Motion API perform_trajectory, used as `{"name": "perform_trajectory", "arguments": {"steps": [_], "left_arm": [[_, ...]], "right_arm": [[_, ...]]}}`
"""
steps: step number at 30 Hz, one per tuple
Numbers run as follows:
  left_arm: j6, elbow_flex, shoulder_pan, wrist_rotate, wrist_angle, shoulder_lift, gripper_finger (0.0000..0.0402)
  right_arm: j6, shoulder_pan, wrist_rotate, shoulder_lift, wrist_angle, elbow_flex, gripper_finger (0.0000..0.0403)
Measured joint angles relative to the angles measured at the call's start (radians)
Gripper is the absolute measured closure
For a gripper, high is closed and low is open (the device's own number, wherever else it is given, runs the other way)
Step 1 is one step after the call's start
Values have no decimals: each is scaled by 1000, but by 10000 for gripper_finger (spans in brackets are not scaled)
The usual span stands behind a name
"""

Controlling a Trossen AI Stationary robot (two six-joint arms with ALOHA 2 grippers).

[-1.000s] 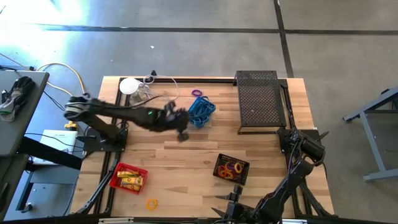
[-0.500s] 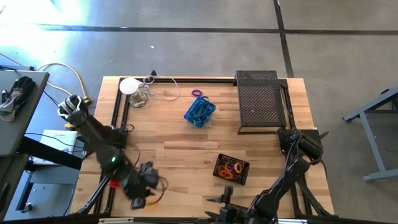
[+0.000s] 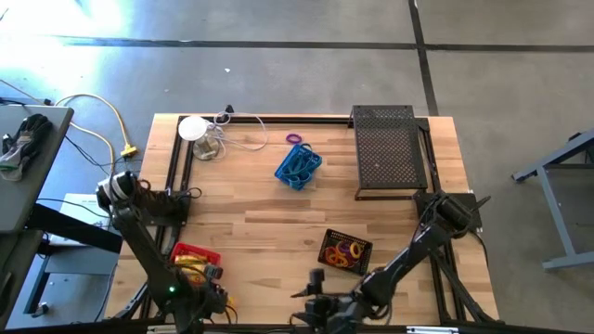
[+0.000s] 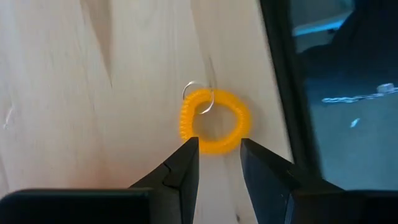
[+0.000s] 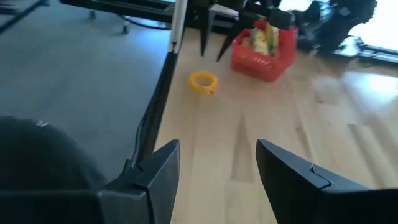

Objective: Pick & Place Office Desk Supplies
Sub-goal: Put the yellow wrist coil keychain into the black bin

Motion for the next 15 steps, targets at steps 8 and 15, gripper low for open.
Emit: {"name": "perform_trajectory", "arguments": {"steps": [8,15], "left_arm": [[-6,0,10,-38,0,33,289],[-7,0,11,-165,1,54,289]], "right_arm": [[4,-64,-247,0,19,0,203],[7,-75,-284,0,19,0,203]]}}
